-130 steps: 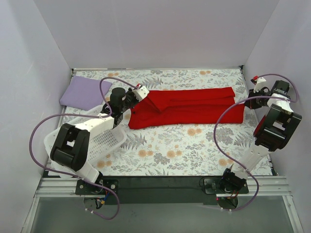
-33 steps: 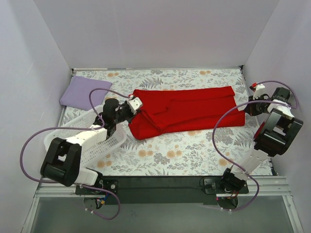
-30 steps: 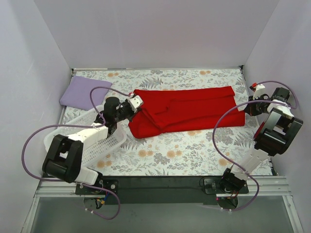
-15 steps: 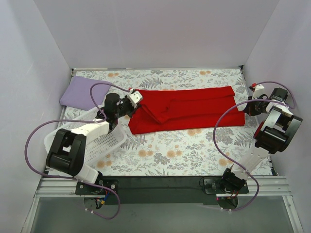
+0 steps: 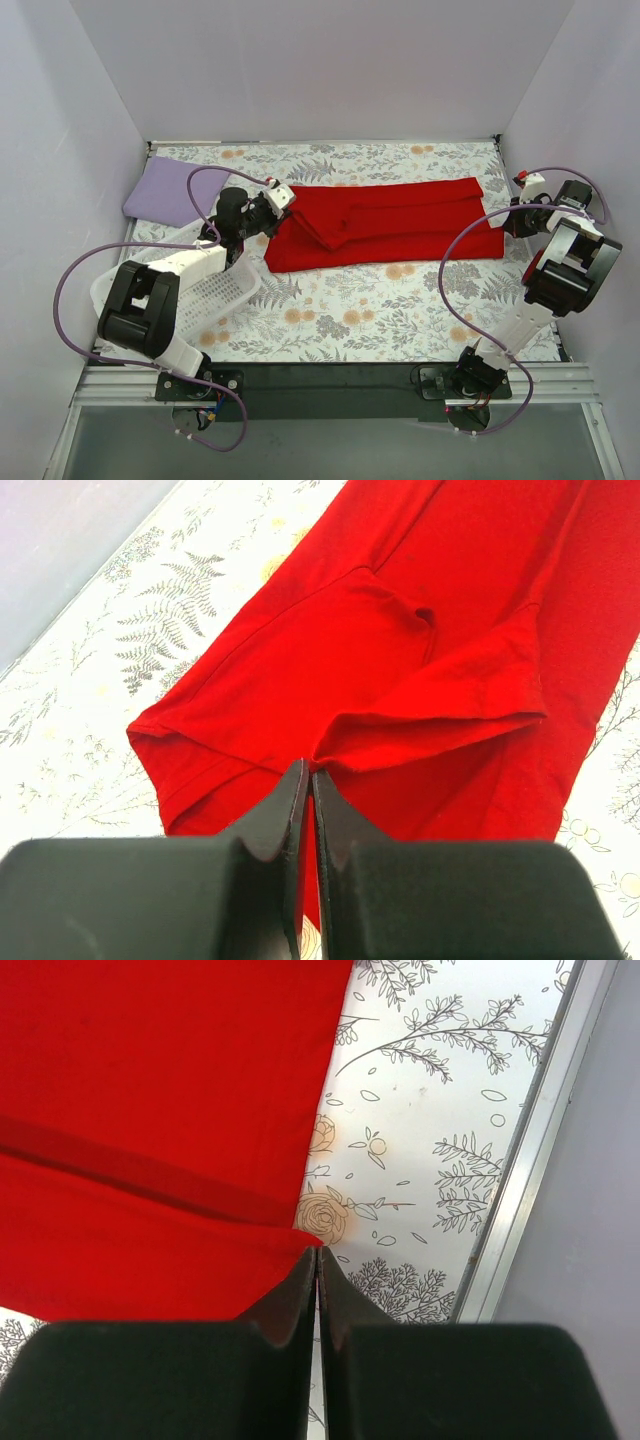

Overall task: Fold and stack the t-shirts
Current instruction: Fold the tshirt

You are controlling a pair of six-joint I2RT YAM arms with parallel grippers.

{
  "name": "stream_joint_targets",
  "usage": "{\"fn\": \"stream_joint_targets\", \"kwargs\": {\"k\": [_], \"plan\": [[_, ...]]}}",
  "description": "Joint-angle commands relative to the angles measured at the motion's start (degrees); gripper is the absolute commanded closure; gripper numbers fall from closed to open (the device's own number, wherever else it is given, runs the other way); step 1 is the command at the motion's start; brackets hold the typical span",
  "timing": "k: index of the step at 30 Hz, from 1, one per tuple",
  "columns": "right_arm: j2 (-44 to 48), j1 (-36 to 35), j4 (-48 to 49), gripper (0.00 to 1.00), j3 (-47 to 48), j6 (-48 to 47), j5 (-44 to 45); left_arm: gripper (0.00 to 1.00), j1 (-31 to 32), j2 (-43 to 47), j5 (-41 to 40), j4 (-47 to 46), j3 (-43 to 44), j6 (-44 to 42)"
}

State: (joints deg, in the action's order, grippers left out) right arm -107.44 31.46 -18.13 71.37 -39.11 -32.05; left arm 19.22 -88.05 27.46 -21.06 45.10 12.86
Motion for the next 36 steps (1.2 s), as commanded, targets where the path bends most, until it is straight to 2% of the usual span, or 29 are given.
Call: {"fn": "stream_joint_targets", "kwargs": {"k": [1, 3, 4, 6, 7, 10, 19, 36], "plan": [[-1.19, 0.09, 2.05, 0.94, 0.78, 0.44, 0.41, 1.00, -0.24, 0.25, 0.49, -0.39, 1.92, -0.82], [-1.28, -0.09, 2.05, 0.87, 1.14, 0.70, 0.59, 1.00, -0.24, -0.01, 0.31, -0.12, 2.18, -0.91], [-1.11, -0.09, 2.05, 0.77, 1.22, 0.88, 0.59, 1.00, -0.33, -0.19, 0.22, -0.04, 2.36, -1.08], [-0.76, -0.26, 1.87, 0.68, 1.31, 1.32, -0.11, 1.00, -0.24, -0.63, 0.22, 0.14, 3.14, -1.26], [0.03, -0.35, 1.87, 0.60, 1.14, 1.41, -0.38, 1.00, -0.24, -0.80, 0.22, 0.58, 3.41, -1.44], [2.05, -0.88, 1.96, 0.52, 0.17, 1.58, -1.08, 1.00, -0.24, -1.68, 0.40, 1.02, 4.81, -1.79], [8.81, -2.46, 1.34, 0.48, -6.67, 0.53, -7.41, 1.00, -0.33, -5.90, 0.93, 4.53, 10.18, -4.86], [15.77, -5.71, 1.17, 0.48, -15.91, 0.35, -9.87, 1.00, 0.11, -14.25, 1.36, 5.86, 19.49, -4.78]]}}
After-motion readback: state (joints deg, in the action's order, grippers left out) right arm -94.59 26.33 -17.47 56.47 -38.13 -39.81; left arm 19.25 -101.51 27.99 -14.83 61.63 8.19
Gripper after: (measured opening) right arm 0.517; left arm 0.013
